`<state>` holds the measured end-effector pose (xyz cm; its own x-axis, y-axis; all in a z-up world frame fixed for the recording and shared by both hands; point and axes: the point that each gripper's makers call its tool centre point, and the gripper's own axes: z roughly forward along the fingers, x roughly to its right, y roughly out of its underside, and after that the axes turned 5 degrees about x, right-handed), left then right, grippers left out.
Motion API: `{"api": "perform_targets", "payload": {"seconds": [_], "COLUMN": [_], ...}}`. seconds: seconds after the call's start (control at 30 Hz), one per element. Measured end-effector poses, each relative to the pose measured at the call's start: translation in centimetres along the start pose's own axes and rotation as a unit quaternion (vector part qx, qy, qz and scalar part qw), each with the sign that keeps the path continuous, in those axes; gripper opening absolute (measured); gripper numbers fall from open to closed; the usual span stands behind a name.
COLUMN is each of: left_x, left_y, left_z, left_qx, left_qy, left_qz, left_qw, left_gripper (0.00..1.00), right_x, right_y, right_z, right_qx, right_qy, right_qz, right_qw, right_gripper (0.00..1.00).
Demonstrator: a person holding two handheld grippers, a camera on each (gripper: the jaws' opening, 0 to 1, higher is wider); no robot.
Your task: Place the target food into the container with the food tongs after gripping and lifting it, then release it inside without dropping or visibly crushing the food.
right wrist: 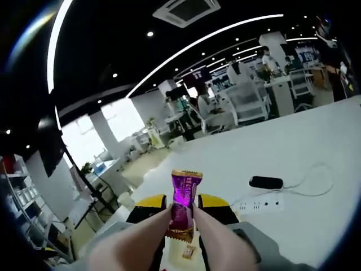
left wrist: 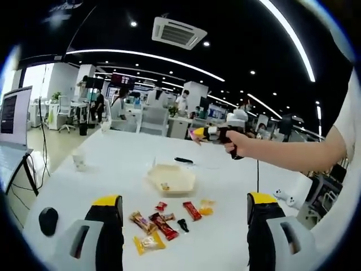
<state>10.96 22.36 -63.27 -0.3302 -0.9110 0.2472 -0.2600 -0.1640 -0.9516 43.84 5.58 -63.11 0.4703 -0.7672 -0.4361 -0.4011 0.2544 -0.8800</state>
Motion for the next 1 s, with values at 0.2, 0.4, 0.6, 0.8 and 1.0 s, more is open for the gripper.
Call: {"api": "perform_targets", "payload": {"seconds": [0.2, 0.4, 0.6, 0.8, 1.0], "left_x": [-0.8, -1.7, -2.3, -2.7, -2.7], "left_y": [1.0, 1.5, 1.7, 1.6, 1.9], "left_z": [-1.0, -2.0, -2.4, -2.5, -2.7], "left_qx": [0.001, 0.010, 0.014, 0.023, 0.023], "left_qy": [-0.012, -0.032, -0.039, -0.043, -0.042], "left_qz": [-0.021, -0.043, -0.054, -0.065, -0.069], "left_qw": [0.9997, 0.9985, 0.9977, 0.9967, 0.9965], "left_gripper": [0.91, 0.91, 0.91, 0.91, 0.91], "right_x": [-0.4, -0.6, -0.6, -1.1, -1.4], "right_y": [0.1, 0.1, -0.1, -0.1, 0.2], "right_z": [0.5, 0.7, 0.7, 0.7, 0.3], "right_qx": [0.000, -0.002, -0.002, -0.005, -0.012], "right_qy": [0.004, 0.004, 0.005, 0.002, 0.001], "right_qz": [-0.006, -0.009, -0.008, -0.011, -0.017], "right_qw": [1.0000, 1.0000, 1.0000, 0.9999, 0.9998], "right_gripper": [0.22, 0.23, 0.24, 0.24, 0.24]}}
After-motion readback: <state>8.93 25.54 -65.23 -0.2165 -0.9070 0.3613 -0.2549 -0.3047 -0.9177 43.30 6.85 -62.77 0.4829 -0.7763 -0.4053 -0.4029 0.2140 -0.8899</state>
